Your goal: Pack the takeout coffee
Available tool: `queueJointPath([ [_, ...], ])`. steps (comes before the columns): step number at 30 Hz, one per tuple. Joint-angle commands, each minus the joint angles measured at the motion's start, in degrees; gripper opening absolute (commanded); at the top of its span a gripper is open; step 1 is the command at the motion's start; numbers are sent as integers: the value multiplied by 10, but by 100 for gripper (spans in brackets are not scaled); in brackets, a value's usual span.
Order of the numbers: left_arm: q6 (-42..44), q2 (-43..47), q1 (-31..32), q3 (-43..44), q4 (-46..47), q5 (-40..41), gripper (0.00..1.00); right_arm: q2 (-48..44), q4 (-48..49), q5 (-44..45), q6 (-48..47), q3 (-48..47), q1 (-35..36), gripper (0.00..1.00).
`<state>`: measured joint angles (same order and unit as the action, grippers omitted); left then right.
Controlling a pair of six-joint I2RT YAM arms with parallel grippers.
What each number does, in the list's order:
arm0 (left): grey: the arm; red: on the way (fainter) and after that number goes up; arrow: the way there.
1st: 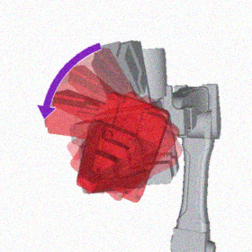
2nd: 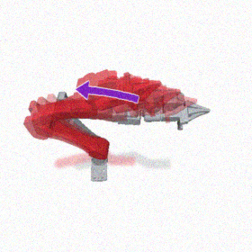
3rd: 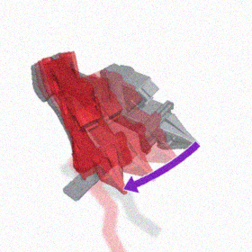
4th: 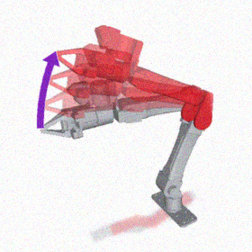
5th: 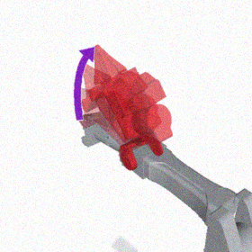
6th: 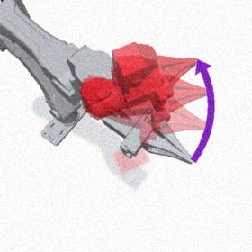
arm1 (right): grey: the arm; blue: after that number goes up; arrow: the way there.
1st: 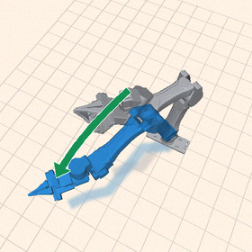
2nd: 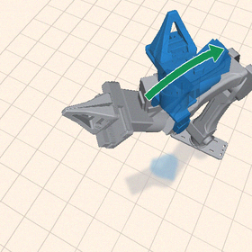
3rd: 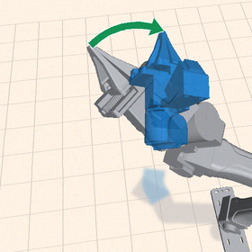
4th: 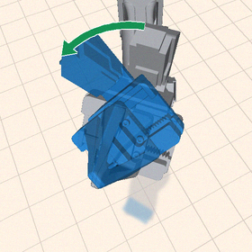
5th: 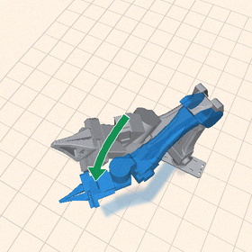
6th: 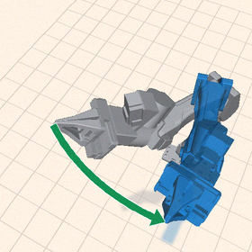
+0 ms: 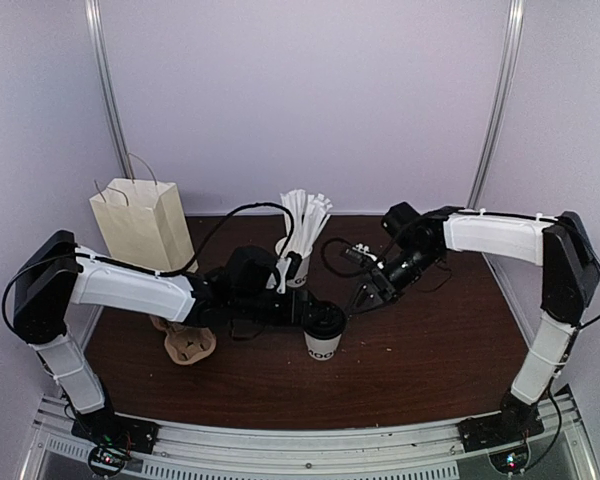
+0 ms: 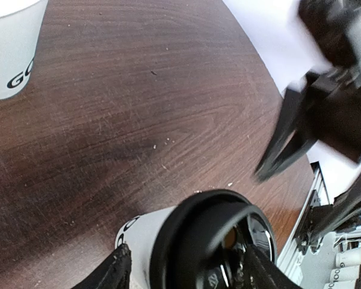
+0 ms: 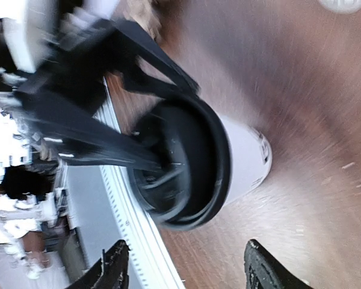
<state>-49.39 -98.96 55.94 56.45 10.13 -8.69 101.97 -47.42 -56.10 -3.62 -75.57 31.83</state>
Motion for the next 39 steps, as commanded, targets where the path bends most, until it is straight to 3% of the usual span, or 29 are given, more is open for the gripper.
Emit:
queueJointPath([
  [1,84,35,1,53,-59,6,68,-90,-36,41,-71,-30,-17,67],
  [8,115,88,1,61,-99,52,71,-126,-31,69,-72,8,-19,64],
  [10,101,105,-2,47,-123,76,68,-123,-10,51,-51,27,-18,58],
  [15,19,126,-29,-4,-110,70,53,-98,63,9,16,75,-19,46],
  [22,-17,94,-33,-27,-69,27,41,-30,86,-52,58,71,-17,45],
  [28,-11,73,-34,-30,-67,24,41,-26,65,-33,19,52,-18,44],
  [39,18,60,-44,-19,-49,-41,46,-110,4,67,-77,30,-25,48],
])
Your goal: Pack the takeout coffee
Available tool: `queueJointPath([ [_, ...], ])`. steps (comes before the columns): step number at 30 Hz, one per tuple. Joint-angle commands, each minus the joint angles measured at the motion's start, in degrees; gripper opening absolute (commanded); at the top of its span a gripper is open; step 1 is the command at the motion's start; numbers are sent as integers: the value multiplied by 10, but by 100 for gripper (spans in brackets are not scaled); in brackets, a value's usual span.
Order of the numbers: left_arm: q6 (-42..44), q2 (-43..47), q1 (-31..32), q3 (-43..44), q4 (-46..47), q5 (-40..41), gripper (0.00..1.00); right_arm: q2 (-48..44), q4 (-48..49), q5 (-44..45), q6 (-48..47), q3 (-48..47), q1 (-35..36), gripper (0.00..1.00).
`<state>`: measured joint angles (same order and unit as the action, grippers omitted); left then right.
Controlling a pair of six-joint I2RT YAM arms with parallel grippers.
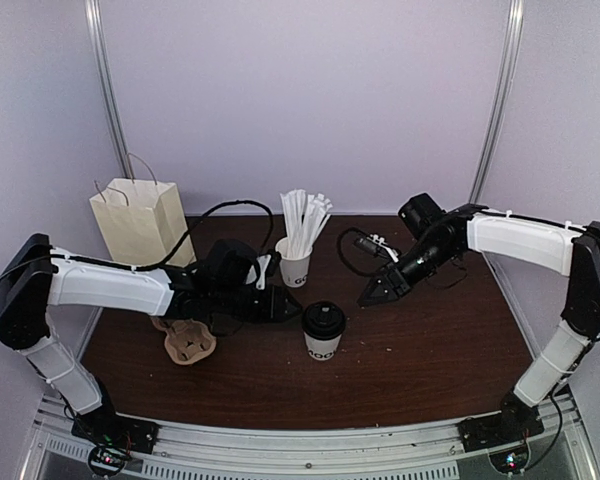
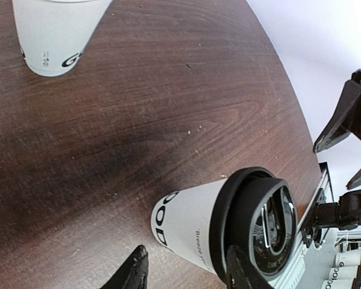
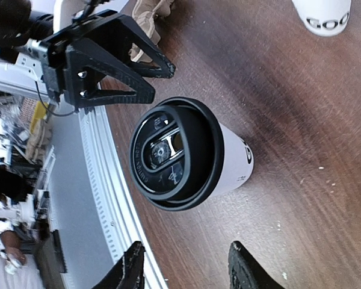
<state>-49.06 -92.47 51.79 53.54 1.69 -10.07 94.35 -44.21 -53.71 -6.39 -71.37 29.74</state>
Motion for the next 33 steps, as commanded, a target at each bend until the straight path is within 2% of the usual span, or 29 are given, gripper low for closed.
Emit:
queueJointPath([
  [1,18,-3,-3,11,32,-25,47,-47,-35,54,-59,-20,-6,49],
  [6,24,2,-3,16,-3,-8,47,-125,-48,104,-86,-46,-30,52],
  [10,16,-9,-3,16,1,-20,45,-132,-54,100,-87,-36,-32,55],
  [15,10,-20,-3,18,6,-24,45,-87,-18,42,-52,0,-30,52],
  [25,-9,-49,-3,18,18,-36,45,55,-23,-47,-26,-27,-6,49],
  [33,-14,-61,-3,18,16,-44,45,111,-15,-98,-2,-31,1,49],
])
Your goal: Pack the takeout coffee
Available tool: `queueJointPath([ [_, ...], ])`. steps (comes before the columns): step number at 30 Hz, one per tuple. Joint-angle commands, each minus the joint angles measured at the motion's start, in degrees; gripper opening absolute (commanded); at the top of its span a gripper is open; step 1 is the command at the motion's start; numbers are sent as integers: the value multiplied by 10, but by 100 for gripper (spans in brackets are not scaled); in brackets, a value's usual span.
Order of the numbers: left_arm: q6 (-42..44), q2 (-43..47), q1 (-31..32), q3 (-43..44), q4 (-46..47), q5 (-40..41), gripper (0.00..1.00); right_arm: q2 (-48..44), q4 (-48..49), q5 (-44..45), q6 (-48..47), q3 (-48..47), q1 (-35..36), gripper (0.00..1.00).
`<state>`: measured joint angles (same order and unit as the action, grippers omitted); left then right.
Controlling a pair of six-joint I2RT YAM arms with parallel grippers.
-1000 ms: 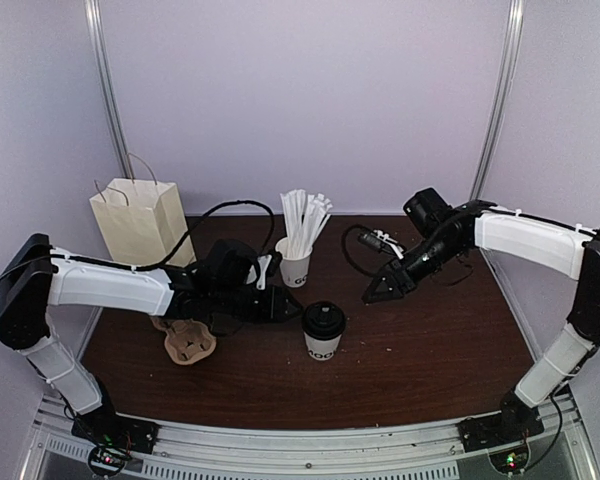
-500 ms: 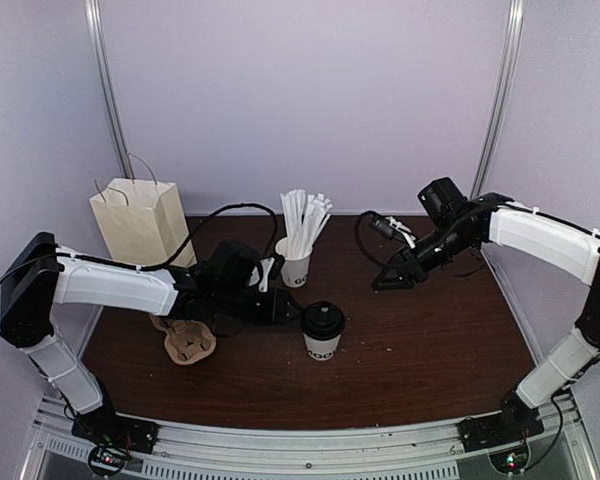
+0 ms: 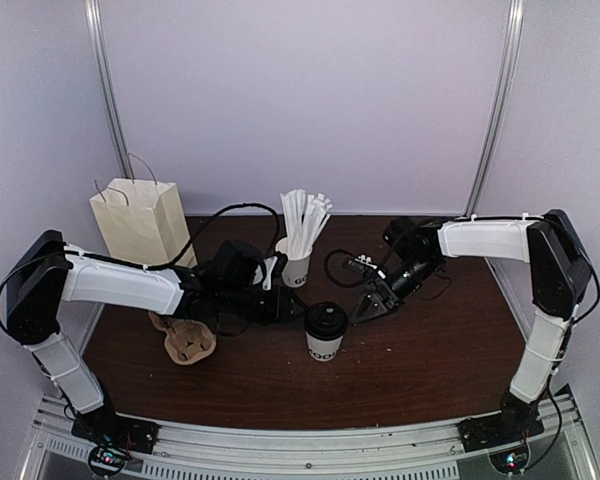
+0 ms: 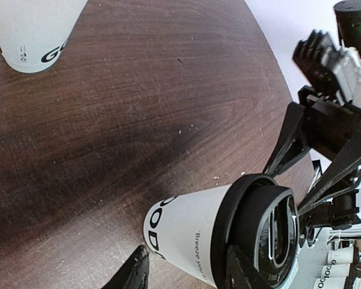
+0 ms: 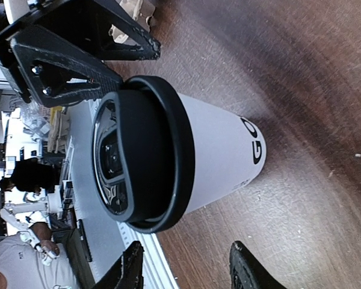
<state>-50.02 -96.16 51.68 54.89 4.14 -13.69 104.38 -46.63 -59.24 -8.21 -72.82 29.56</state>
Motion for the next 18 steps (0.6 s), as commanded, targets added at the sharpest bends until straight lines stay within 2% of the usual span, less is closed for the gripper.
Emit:
queueJointPath([
  [1,-6,-25,-2,5,-8,-9,45,14,10,-47,19,-17,2,49],
  [9,-7,-35,-2,1,-12,-12,44,45,15,-65,33,-22,6,49],
  [18,-21,-32,-1,-26,-24,-5,43,83,17,-41,48,-17,9,49],
])
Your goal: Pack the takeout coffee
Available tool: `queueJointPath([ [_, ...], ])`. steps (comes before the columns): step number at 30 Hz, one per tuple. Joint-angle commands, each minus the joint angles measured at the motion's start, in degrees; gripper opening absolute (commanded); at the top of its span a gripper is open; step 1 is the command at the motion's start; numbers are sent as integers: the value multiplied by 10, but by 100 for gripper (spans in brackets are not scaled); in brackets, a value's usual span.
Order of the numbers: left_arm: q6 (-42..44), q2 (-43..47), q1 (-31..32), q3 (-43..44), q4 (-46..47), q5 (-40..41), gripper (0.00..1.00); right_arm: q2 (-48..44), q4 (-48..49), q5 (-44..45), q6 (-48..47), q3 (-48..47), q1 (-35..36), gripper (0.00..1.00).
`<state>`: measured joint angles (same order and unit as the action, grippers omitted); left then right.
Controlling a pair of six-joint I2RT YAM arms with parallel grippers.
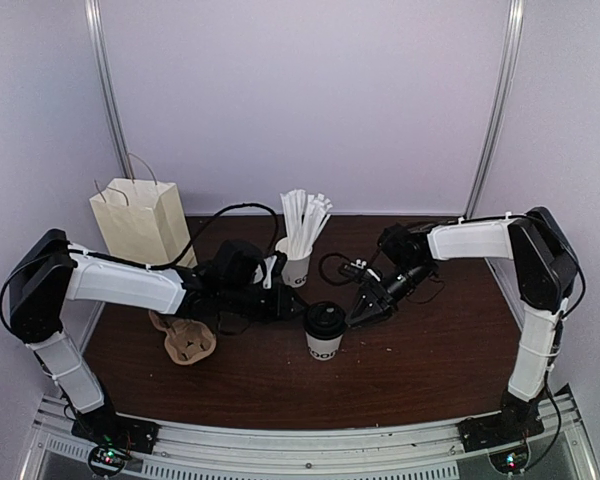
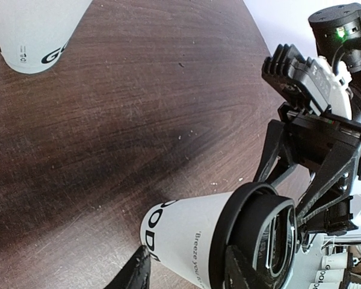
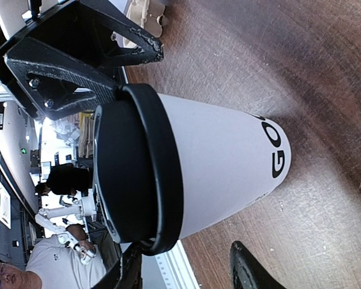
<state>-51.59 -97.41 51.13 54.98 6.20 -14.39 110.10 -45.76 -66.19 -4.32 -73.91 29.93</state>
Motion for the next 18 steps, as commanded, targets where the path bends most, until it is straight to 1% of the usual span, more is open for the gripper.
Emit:
queueJointPath([
  [1,-7,-21,5,-31,-43,2,42,31,8,34,12,-6,6,49],
  [4,-13,-31,4,-39,-46,3,40,48,8,68,26,-4,6,48],
  [6,-15,-44,4,-40,-58,8,39,63,1,107,33,0,6,48],
  [8,-15,-63,5,-40,-87,7,38,80,-11,138,29,3,6,48],
  [10,-26,-78,4,-50,-90,7,37,92,-25,160,19,-3,7,48],
  [12,-29,-78,5,-60,-74,4,37,91,-35,154,10,-15,7,48],
  [14,-23,-59,7,-69,-50,7,39,74,-39,132,2,-30,6,47],
  [18,36,-4,12,-34,-58,37,45,28,-84,103,-39,-86,5,48],
])
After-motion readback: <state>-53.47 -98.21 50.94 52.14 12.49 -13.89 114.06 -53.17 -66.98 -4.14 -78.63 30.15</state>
